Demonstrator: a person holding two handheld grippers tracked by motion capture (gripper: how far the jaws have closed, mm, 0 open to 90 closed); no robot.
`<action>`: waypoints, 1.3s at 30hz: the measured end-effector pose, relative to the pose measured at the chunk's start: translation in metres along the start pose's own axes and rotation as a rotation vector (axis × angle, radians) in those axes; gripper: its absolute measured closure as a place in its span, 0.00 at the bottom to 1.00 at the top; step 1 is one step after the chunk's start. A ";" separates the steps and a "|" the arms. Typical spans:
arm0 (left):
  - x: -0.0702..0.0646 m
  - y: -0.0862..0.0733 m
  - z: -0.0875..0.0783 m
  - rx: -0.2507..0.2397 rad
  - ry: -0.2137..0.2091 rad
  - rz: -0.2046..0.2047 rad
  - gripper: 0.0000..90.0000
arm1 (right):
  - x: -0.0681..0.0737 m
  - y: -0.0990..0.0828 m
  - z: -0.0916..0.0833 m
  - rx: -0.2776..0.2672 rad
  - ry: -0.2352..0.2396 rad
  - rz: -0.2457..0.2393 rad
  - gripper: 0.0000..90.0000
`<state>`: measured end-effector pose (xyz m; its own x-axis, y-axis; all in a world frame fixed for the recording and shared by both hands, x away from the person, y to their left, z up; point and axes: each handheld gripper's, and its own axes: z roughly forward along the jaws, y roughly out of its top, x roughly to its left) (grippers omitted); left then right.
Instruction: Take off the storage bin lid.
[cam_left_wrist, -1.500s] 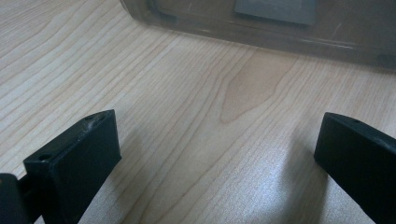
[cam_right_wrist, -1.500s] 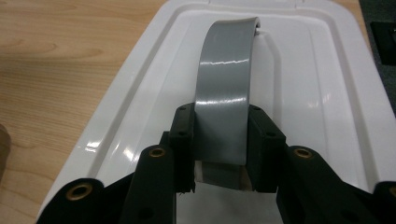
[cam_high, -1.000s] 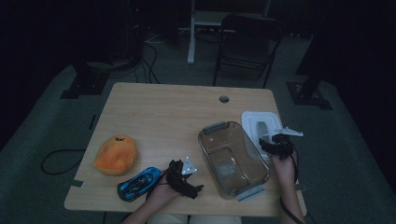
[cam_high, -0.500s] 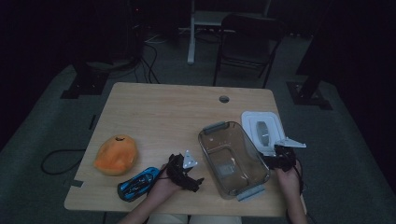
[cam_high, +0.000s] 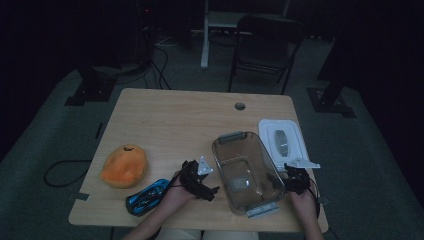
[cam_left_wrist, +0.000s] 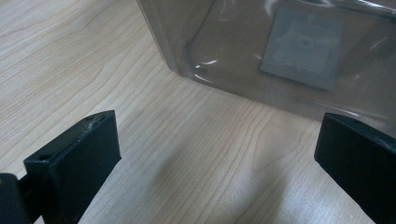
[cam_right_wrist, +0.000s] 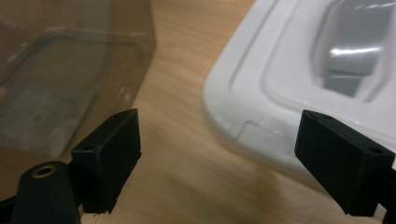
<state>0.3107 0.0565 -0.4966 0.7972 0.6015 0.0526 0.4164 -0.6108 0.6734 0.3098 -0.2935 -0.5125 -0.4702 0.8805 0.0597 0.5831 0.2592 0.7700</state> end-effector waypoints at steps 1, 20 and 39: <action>0.001 0.000 0.000 0.005 -0.001 0.003 0.01 | 0.002 -0.001 0.000 0.001 0.003 -0.006 0.16; 0.030 0.001 -0.004 0.055 0.026 0.007 0.01 | 0.043 -0.015 -0.008 -0.017 0.066 -0.082 0.17; 0.062 0.006 -0.002 0.087 0.053 -0.025 0.05 | 0.067 -0.013 0.002 0.016 0.134 -0.166 0.17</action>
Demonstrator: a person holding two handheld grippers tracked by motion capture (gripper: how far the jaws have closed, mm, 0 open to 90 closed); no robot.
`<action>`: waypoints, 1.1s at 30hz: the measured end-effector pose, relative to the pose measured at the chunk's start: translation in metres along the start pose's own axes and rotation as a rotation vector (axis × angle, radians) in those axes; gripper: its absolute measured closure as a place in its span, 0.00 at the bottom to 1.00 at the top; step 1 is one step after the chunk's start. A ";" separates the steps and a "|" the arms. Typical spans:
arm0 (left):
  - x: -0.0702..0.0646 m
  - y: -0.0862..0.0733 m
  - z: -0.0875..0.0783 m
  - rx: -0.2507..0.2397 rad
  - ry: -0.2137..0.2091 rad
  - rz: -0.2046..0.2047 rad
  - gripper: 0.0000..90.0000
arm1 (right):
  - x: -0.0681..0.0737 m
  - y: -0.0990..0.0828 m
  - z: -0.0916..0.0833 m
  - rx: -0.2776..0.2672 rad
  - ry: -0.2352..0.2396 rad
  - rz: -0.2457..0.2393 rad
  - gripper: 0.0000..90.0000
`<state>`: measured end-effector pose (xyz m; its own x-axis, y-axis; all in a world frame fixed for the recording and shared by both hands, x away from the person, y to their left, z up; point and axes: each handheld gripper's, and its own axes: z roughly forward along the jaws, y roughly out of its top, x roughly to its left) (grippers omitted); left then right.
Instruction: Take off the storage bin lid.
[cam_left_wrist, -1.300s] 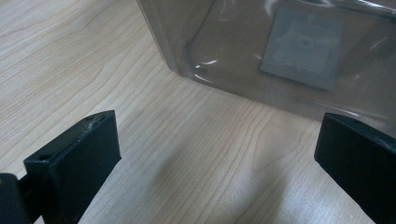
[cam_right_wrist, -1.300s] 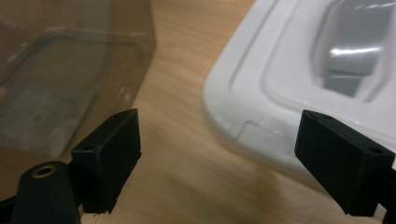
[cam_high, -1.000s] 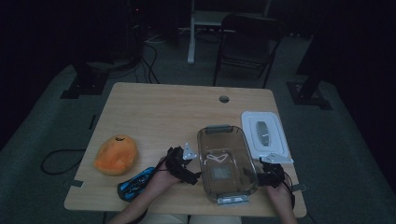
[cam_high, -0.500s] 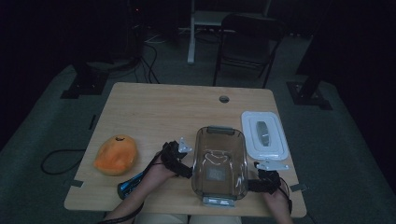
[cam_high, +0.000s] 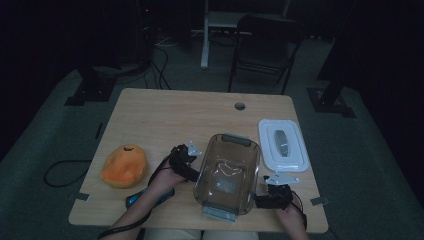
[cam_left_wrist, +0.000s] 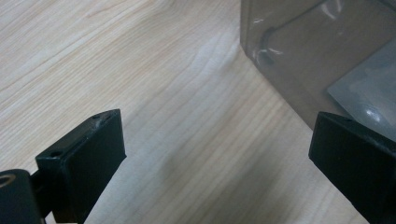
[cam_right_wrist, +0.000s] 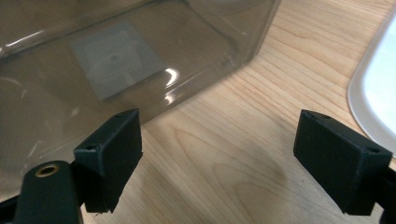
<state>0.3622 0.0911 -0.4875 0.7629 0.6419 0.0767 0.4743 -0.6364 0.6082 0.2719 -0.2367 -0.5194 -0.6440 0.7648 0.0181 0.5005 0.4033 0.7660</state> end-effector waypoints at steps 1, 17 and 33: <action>0.002 0.000 0.000 0.001 0.000 -0.004 0.04 | 0.001 0.000 0.000 -0.001 -0.001 -0.007 0.17; 0.028 -0.002 -0.004 0.005 0.042 -0.060 0.04 | 0.013 0.007 0.012 -0.013 0.069 -0.040 0.15; 0.030 -0.013 -0.036 -0.055 0.010 -0.117 0.02 | -0.001 -0.010 -0.002 0.010 -0.006 0.002 0.15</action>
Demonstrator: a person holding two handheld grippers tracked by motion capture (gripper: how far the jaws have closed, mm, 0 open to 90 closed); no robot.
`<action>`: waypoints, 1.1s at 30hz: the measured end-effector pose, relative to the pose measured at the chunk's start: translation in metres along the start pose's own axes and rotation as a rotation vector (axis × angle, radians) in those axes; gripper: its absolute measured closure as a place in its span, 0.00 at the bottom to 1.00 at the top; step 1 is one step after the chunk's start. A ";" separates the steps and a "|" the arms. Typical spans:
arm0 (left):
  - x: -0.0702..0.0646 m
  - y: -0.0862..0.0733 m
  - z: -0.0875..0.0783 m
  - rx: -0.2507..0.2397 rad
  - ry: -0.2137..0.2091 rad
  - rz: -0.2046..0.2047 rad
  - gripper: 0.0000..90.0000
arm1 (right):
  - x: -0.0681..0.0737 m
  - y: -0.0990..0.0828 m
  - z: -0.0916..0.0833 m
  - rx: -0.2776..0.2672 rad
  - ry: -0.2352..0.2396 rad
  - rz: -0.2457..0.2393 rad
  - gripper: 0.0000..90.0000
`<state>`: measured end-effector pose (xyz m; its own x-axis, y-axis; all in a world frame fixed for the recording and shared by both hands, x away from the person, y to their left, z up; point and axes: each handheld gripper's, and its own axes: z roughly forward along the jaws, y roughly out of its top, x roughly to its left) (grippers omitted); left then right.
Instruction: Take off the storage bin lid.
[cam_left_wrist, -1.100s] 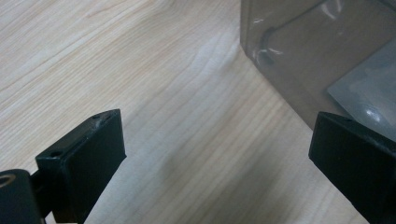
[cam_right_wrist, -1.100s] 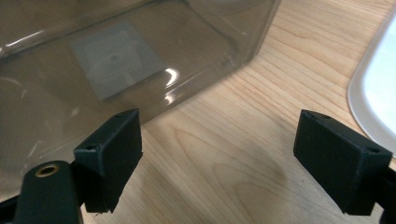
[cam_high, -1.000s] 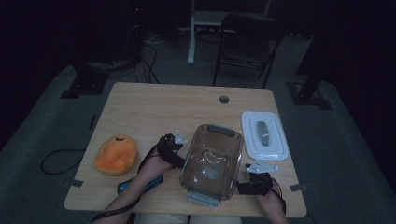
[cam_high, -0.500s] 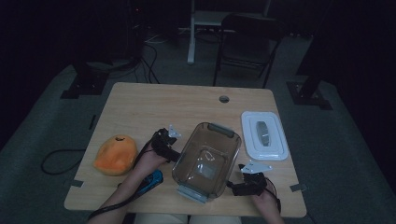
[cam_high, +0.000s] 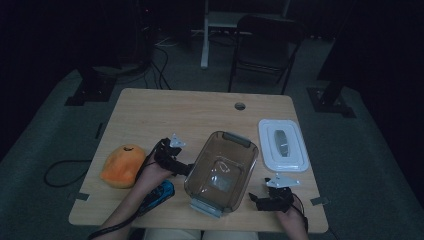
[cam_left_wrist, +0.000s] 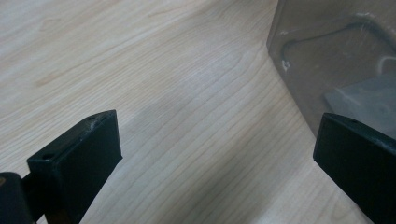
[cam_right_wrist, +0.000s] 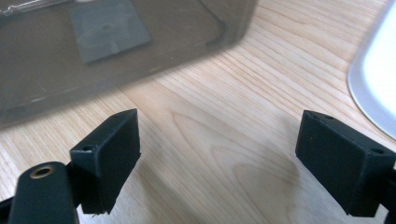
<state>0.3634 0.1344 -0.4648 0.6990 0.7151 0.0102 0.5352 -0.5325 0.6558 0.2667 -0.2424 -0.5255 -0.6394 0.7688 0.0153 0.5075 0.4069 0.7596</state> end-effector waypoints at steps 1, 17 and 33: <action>0.000 0.000 -0.002 -0.001 0.005 0.009 0.02 | -0.001 -0.001 -0.001 -0.002 -0.003 0.007 0.15; -0.006 -0.009 -0.043 -0.053 0.036 0.017 0.02 | -0.005 -0.003 -0.001 0.047 -0.063 0.025 0.15; -0.007 -0.023 -0.085 -0.107 0.124 -0.001 0.02 | -0.006 -0.003 -0.001 0.053 -0.060 0.040 0.14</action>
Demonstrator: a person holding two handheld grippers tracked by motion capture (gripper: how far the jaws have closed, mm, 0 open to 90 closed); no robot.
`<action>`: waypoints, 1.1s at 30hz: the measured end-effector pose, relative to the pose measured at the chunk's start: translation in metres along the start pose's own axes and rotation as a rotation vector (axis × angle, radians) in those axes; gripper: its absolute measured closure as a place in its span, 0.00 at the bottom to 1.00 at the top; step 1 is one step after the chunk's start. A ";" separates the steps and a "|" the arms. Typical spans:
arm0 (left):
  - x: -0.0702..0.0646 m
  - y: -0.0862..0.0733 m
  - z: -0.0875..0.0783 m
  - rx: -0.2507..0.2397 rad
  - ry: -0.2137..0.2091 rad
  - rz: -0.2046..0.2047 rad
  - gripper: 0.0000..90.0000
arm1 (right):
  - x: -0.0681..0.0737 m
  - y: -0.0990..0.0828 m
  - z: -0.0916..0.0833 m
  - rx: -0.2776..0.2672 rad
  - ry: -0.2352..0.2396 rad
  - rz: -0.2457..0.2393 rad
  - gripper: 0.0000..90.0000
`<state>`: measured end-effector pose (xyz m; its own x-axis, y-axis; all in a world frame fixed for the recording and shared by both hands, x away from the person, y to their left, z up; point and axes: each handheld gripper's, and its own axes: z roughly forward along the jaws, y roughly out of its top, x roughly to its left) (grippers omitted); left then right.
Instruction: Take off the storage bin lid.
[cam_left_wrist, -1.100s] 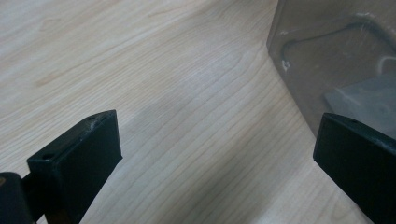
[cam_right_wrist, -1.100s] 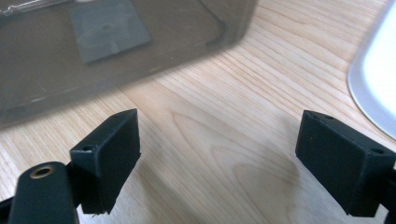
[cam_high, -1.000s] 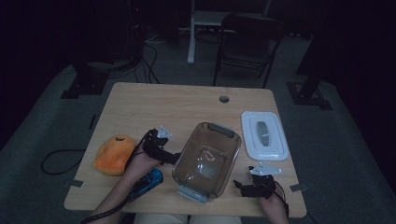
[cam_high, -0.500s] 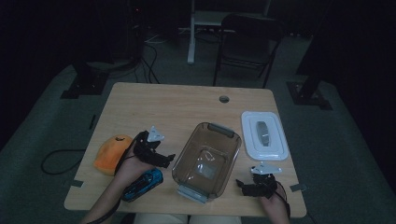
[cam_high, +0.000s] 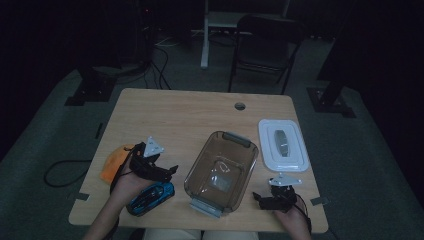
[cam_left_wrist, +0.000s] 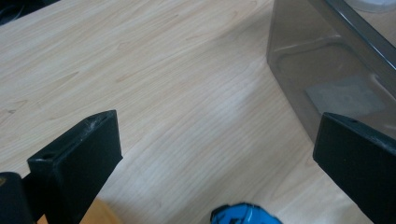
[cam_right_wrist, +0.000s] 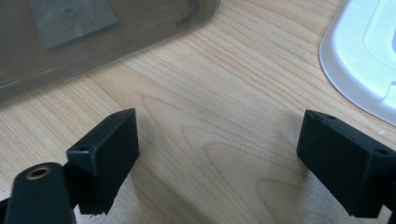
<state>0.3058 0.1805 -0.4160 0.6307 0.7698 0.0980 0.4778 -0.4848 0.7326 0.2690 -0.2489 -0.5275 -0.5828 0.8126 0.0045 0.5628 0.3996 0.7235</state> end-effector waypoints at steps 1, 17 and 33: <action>0.000 -0.002 -0.002 -0.001 0.010 0.002 0.02 | 0.000 0.000 0.000 0.000 0.000 0.000 0.14; 0.020 -0.032 -0.043 -0.051 0.100 -0.082 0.02 | 0.000 0.000 0.000 -0.001 -0.001 -0.001 0.14; 0.049 -0.074 -0.057 -0.010 0.219 -0.190 0.03 | 0.000 0.000 0.000 -0.001 -0.002 0.000 0.14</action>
<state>0.2662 0.2777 -0.4270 0.3832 0.9181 0.1011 0.5680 -0.3206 0.7580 0.2694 -0.2486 -0.5276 -0.5821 0.8131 0.0031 0.5622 0.3998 0.7240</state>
